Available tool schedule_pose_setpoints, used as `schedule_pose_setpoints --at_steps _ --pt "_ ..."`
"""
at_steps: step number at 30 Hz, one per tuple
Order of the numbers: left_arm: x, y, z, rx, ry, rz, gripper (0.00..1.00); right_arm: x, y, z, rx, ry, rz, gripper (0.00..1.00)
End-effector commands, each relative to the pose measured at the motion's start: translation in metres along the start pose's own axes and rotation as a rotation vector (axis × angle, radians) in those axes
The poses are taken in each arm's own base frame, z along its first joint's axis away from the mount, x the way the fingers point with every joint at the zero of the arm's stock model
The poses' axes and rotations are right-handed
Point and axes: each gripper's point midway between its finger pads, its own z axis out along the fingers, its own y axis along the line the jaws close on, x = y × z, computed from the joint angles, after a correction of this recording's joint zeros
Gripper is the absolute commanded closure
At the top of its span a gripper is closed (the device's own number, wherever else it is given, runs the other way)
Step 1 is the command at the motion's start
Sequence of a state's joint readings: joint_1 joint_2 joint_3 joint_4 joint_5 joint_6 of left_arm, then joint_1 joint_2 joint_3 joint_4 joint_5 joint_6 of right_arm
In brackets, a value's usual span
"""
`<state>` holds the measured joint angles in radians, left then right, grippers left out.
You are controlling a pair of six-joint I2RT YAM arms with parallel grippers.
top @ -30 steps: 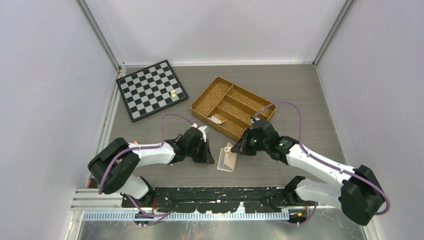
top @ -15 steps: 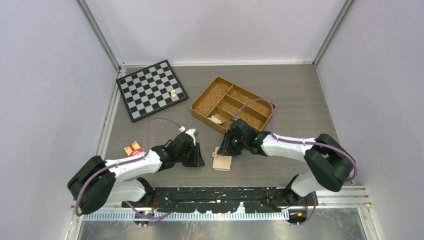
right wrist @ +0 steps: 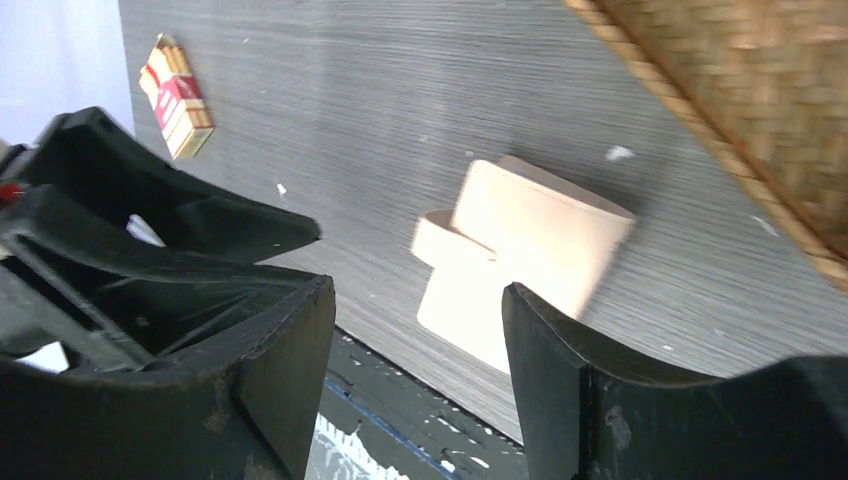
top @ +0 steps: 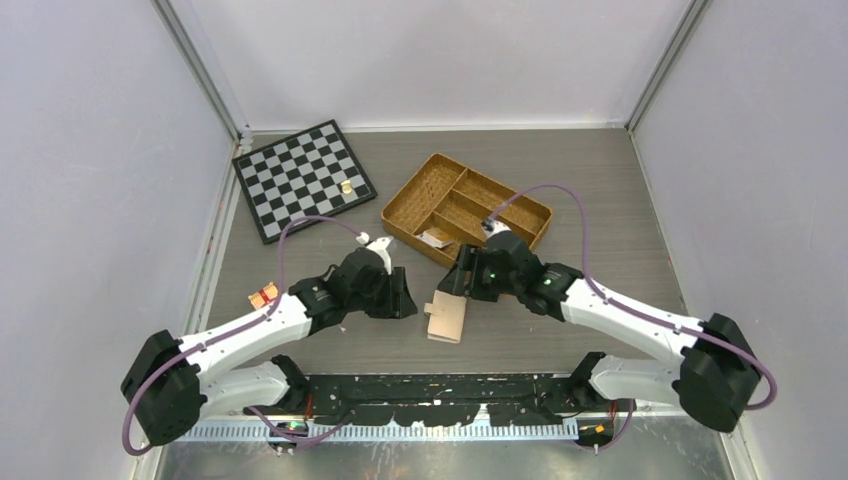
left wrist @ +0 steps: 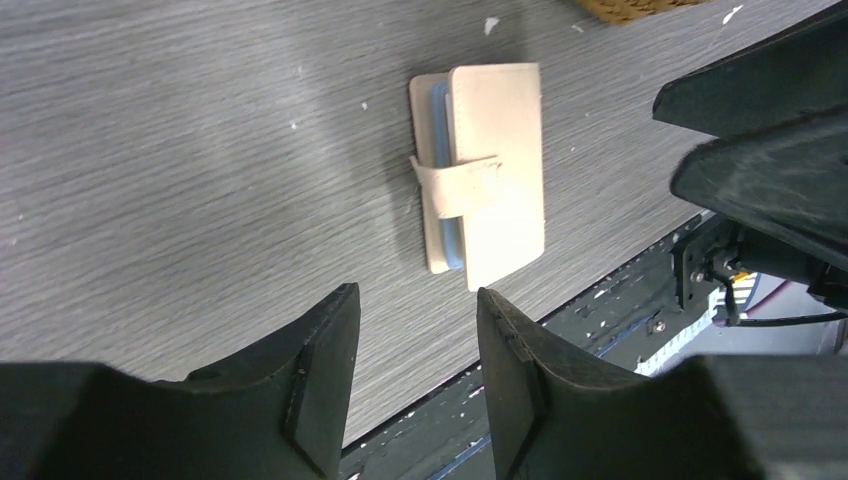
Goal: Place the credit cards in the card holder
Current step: Close the card holder at the center of the board.
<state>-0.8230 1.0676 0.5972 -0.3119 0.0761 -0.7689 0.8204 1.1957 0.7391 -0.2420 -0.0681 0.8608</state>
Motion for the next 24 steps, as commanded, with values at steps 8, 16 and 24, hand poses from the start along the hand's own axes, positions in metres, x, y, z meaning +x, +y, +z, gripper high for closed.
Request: schedule_pose_setpoints --at_steps 8,16,24 --pt "-0.019 -0.037 0.023 0.063 0.021 0.075 0.5 0.037 -0.066 -0.01 0.052 0.001 0.214 0.35" --pt "-0.004 -0.031 0.051 0.016 0.1 0.11 0.52 0.043 -0.065 0.008 -0.071 -0.029 0.332 0.39" --pt "0.014 -0.014 0.066 -0.026 0.155 0.106 0.61 0.054 -0.069 0.025 -0.11 -0.003 0.344 0.4"
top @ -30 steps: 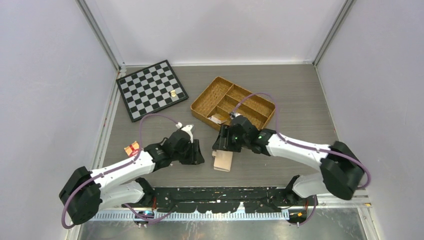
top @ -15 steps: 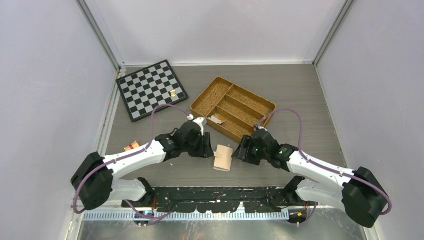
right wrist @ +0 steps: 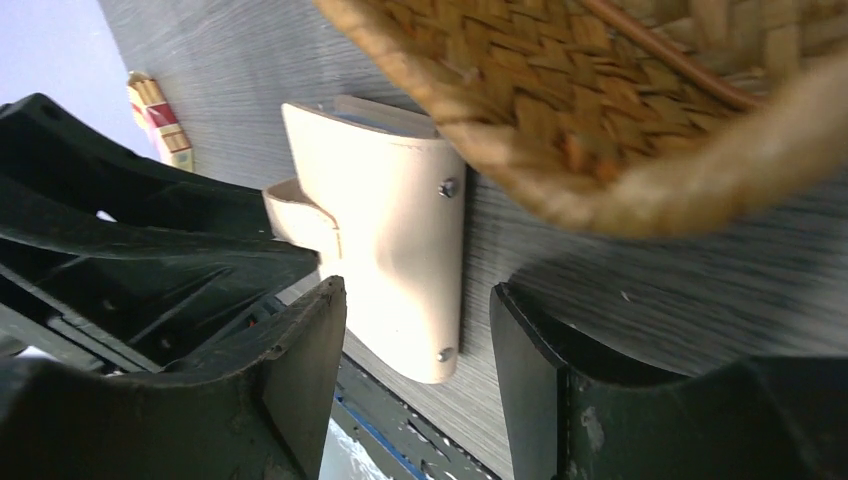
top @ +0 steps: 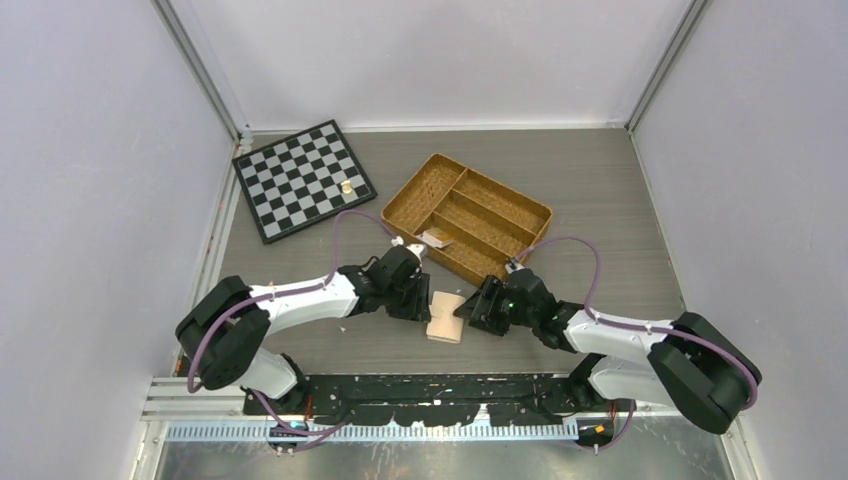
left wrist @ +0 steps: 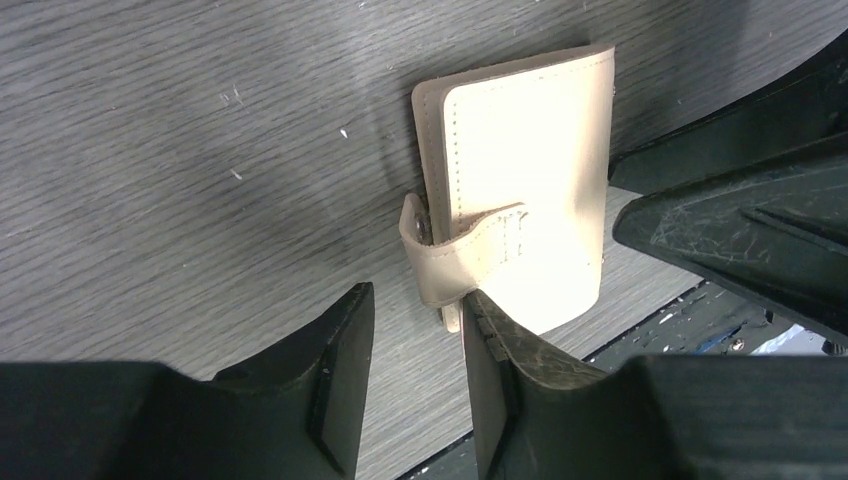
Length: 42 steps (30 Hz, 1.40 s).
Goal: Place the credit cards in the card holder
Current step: Close the card holder at the center of the board.
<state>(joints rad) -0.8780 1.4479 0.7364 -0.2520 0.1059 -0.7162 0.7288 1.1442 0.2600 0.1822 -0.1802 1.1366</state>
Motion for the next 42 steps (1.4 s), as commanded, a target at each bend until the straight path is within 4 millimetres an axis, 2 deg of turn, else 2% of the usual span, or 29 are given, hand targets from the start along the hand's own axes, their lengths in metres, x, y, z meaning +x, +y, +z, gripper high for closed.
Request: schedule_pose_setpoints --at_steps 1,4,9,13,16,19,21,23,26,30,32,39,42 --pt "-0.007 -0.009 0.007 0.043 -0.024 0.028 0.61 -0.005 0.014 0.008 -0.093 -0.023 0.008 0.4" --pt "0.0 -0.005 0.013 0.036 -0.002 0.021 0.64 -0.005 0.017 0.012 -0.115 -0.02 0.009 0.4" --pt "0.01 0.004 0.02 0.012 0.024 0.011 0.77 -0.004 0.025 0.017 -0.165 -0.006 -0.002 0.41" --pt "0.017 0.005 0.025 0.025 0.042 -0.002 0.81 0.0 0.033 0.02 -0.218 0.018 -0.014 0.45" --pt "0.017 0.003 0.026 0.041 0.039 -0.008 0.83 0.001 0.039 0.023 -0.251 0.034 -0.019 0.55" --pt "0.015 -0.001 0.025 0.056 0.028 -0.006 0.83 0.001 0.047 0.022 -0.274 0.043 -0.026 0.74" --pt "0.011 -0.003 0.021 0.063 0.015 -0.001 0.79 -0.001 0.052 0.018 -0.273 0.037 -0.035 0.86" --pt "0.005 -0.003 0.013 0.057 -0.018 0.005 0.71 -0.004 0.052 0.013 -0.218 0.032 -0.059 0.92" --pt "-0.002 -0.001 -0.003 0.045 -0.06 0.015 0.6 -0.015 0.035 -0.004 -0.022 0.008 -0.15 0.98" --pt "-0.009 0.01 -0.027 0.02 -0.096 0.022 0.5 -0.036 0.025 -0.046 0.212 -0.033 -0.28 0.99" --pt "-0.012 0.015 -0.037 0.012 -0.105 0.025 0.46 -0.036 0.017 -0.065 0.318 0.005 -0.308 1.0" --pt "-0.022 0.035 -0.064 -0.006 -0.123 0.019 0.41 -0.045 0.009 -0.113 0.661 0.066 -0.399 0.99" --pt "-0.028 0.04 -0.07 0.009 -0.148 0.017 0.4 -0.045 0.014 -0.118 0.745 0.048 -0.44 1.0"
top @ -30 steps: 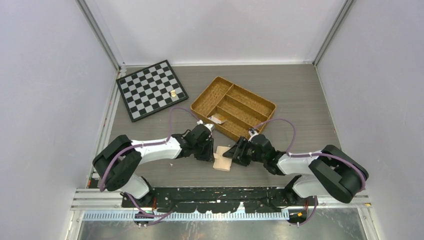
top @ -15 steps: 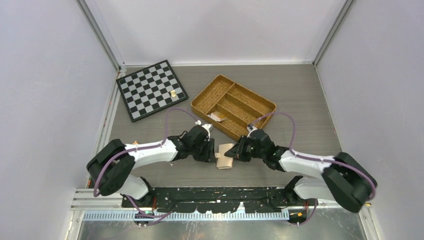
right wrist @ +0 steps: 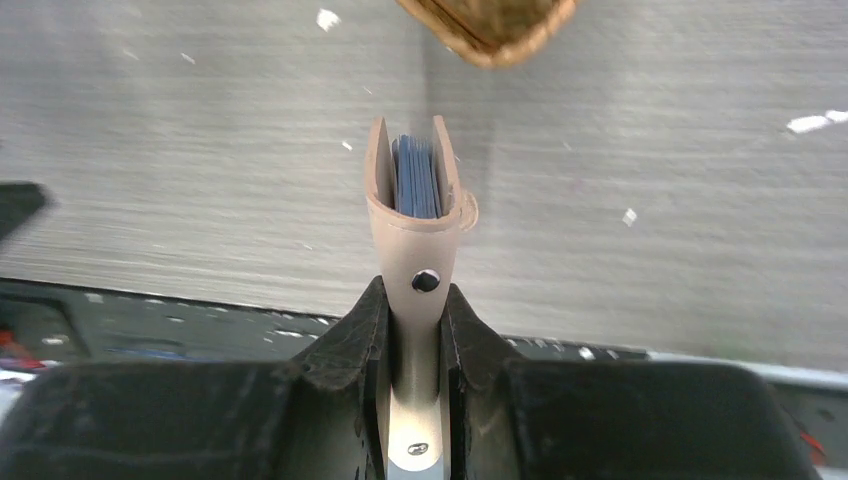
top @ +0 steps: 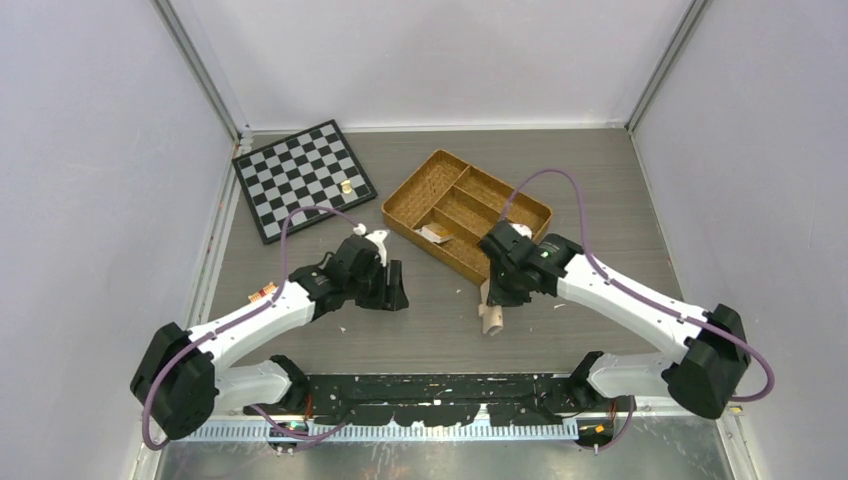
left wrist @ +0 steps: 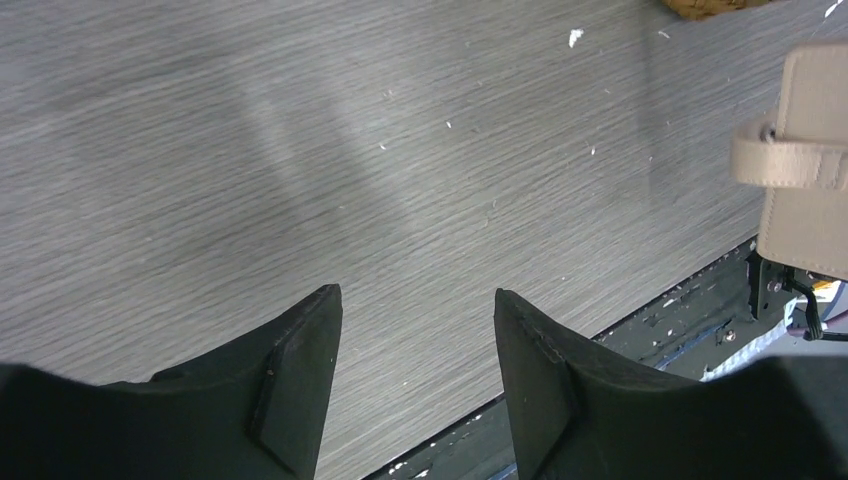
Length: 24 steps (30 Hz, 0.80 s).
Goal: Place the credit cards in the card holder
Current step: Close the card holder at the center of the board.
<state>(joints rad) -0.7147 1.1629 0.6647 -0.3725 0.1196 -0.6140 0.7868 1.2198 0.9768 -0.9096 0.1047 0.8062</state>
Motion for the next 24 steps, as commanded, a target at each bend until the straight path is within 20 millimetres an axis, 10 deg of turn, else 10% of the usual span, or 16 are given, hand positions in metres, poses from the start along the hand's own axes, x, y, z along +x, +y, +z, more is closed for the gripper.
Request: schedule_pose_setpoints --at_steps 1,18,24 --pt "-0.008 0.005 -0.015 0.021 -0.017 0.031 0.4 0.011 -0.029 -0.02 0.247 0.027 -0.094 1.0" --pt "-0.01 0.032 -0.024 -0.014 -0.146 -0.012 0.36 0.018 0.067 0.072 0.385 -0.076 -0.198 0.98" --pt "0.004 0.04 -0.02 -0.02 -0.142 -0.036 0.36 0.024 0.112 0.094 0.252 -0.063 -0.172 0.74"
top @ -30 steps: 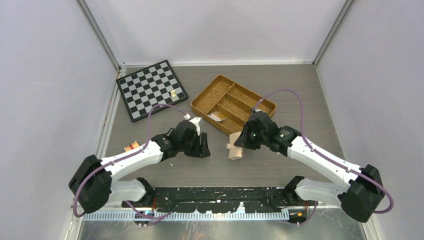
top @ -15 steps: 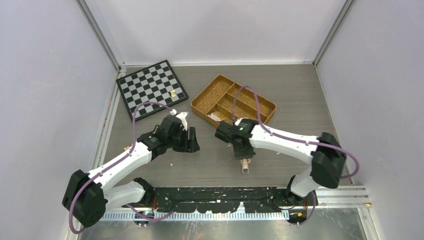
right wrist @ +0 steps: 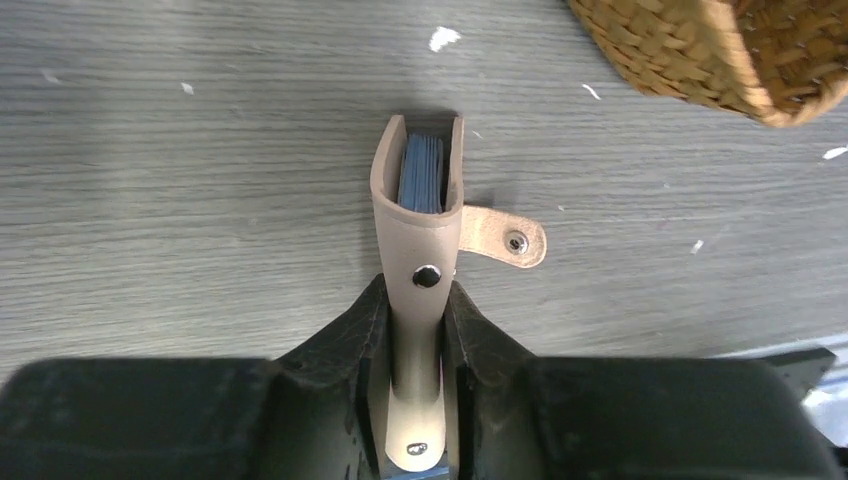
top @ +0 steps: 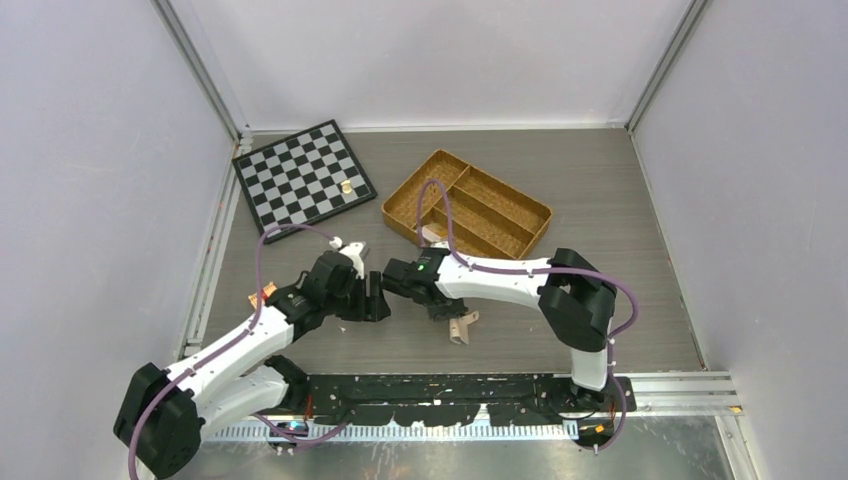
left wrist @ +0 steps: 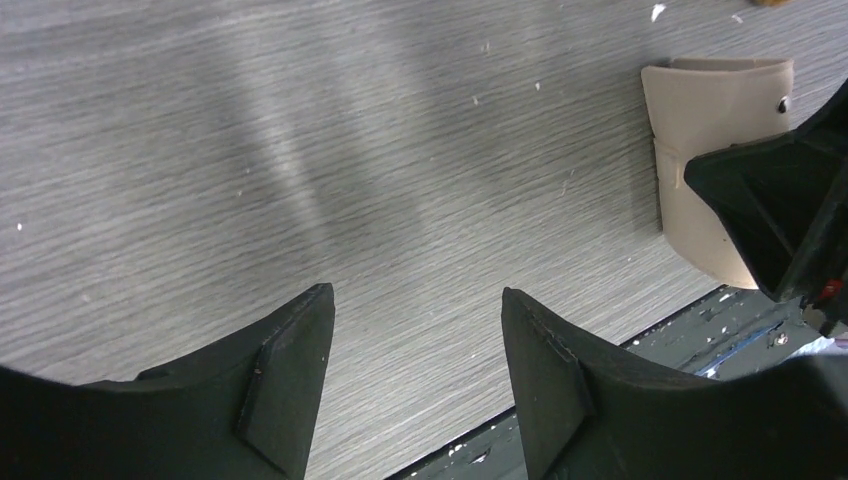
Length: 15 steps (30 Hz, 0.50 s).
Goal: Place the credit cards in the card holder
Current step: Close the card holder at the center of the board.
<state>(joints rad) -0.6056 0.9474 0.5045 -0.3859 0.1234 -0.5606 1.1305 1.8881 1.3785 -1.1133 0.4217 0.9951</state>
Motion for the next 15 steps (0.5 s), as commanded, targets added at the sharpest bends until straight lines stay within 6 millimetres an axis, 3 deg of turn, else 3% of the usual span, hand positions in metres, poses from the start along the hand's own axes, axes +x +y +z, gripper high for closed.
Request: schedule_pose_setpoints --at_steps 1,6,11,15 --pt "-0.007 0.001 -0.001 0.006 -0.062 -0.018 0.36 -0.032 0.06 -0.012 -0.197 -0.095 0.111 0.67" --pt "0.006 0.012 -0.007 -0.021 -0.071 -0.054 0.35 -0.045 0.07 -0.037 -0.293 -0.13 0.09 0.43" --pt "0.015 0.016 -0.013 -0.016 -0.098 -0.102 0.36 -0.052 0.058 -0.061 -0.349 -0.182 0.06 0.37" --pt "0.016 0.011 -0.01 0.004 -0.081 -0.11 0.42 -0.057 0.033 -0.075 -0.361 -0.234 0.043 0.36"
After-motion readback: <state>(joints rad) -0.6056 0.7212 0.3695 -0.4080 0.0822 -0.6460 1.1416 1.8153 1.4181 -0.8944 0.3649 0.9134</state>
